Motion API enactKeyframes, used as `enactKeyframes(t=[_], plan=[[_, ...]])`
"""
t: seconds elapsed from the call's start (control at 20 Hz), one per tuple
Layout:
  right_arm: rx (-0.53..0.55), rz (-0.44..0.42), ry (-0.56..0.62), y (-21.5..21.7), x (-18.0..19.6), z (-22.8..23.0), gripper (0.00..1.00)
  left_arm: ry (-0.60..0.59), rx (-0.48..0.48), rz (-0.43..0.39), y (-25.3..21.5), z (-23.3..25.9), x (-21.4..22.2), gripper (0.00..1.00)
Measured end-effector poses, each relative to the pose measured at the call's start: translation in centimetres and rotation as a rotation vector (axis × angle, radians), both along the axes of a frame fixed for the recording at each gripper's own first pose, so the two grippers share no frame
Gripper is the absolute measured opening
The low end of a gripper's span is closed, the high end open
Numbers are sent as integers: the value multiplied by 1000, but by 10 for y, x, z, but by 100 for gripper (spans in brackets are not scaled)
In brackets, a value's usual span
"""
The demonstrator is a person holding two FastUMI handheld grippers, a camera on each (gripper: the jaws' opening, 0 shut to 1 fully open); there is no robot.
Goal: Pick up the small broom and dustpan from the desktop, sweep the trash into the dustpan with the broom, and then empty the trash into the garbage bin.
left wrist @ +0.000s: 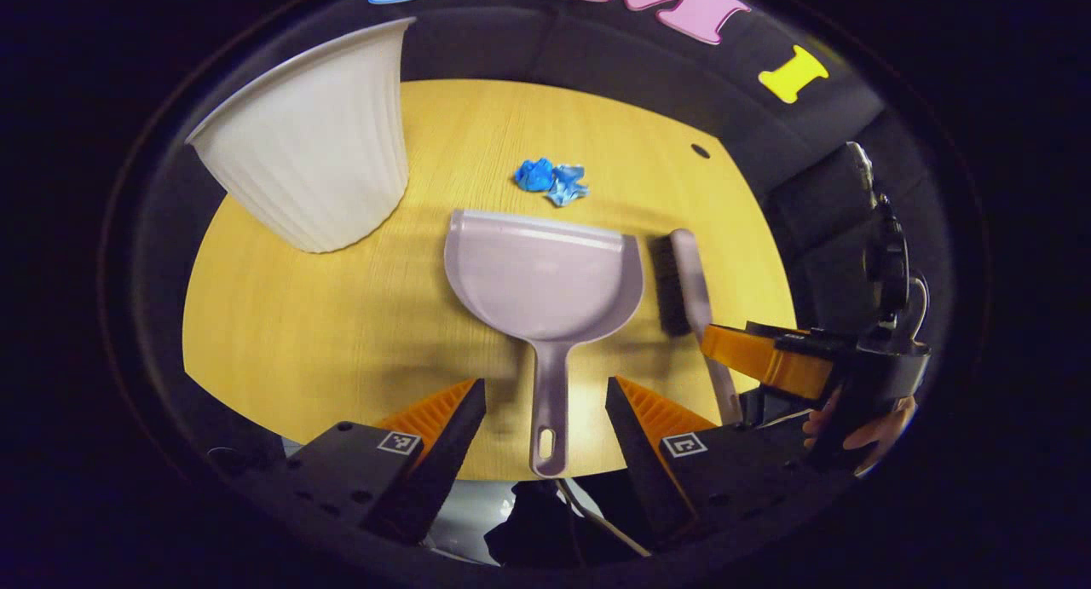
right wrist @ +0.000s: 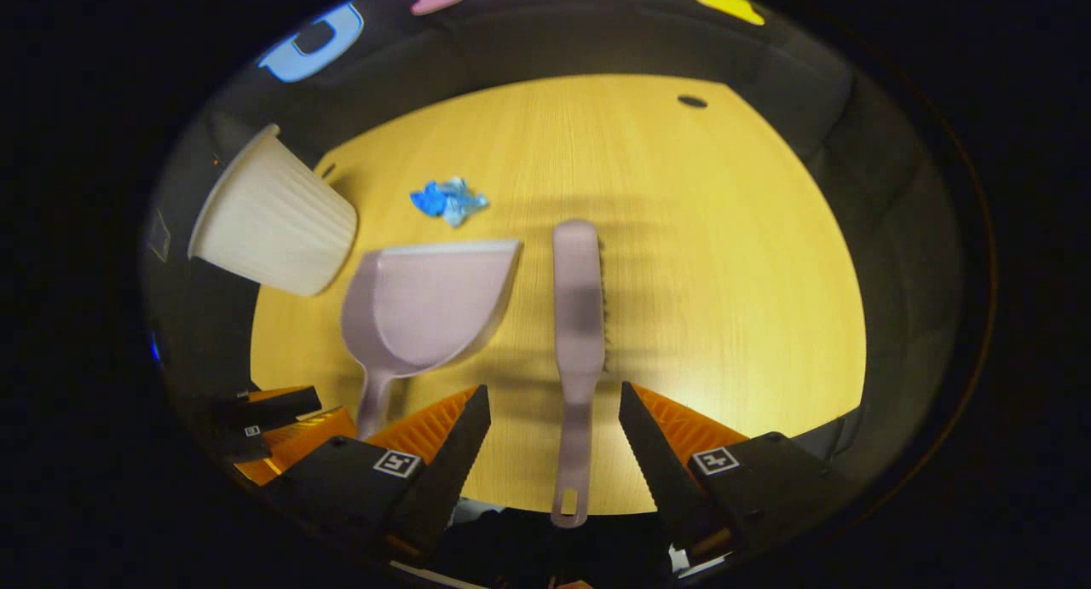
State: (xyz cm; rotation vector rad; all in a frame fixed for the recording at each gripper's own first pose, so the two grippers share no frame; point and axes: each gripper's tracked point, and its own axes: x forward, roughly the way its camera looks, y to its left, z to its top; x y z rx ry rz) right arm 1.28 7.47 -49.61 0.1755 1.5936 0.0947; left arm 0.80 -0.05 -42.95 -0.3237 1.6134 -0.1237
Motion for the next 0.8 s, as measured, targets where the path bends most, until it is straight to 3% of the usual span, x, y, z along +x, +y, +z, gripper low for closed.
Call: enactKeyframes(t=[0.15,0.25,0.3,0.35,0.4,0.45,0.5,0.8], plan=[[-35,42,131,2,2,-26,99,111,52,-64,1,3,11,85],[-67,77,186,-2,-7,-35,99,183,34,-50,-6,-6,11,86],[-81,83,218,-2,-12,-43,91,215,45,-48,-6,-12,10,86],[-81,83,243,-1,-13,-48,91,246,48,-48,-7,-16,9,86],[-89,87,264,-1,-16,-52,99,270,49,-49,-8,-18,8,86],[-102,83,258,-3,-12,-52,91,288,55,-50,-10,-20,4,86],[-106,74,270,-1,-13,-55,97,303,59,-56,-8,-24,2,86],[-116,113,284,-2,-17,-52,98,345,127,-190,-8,-31,8,78]])
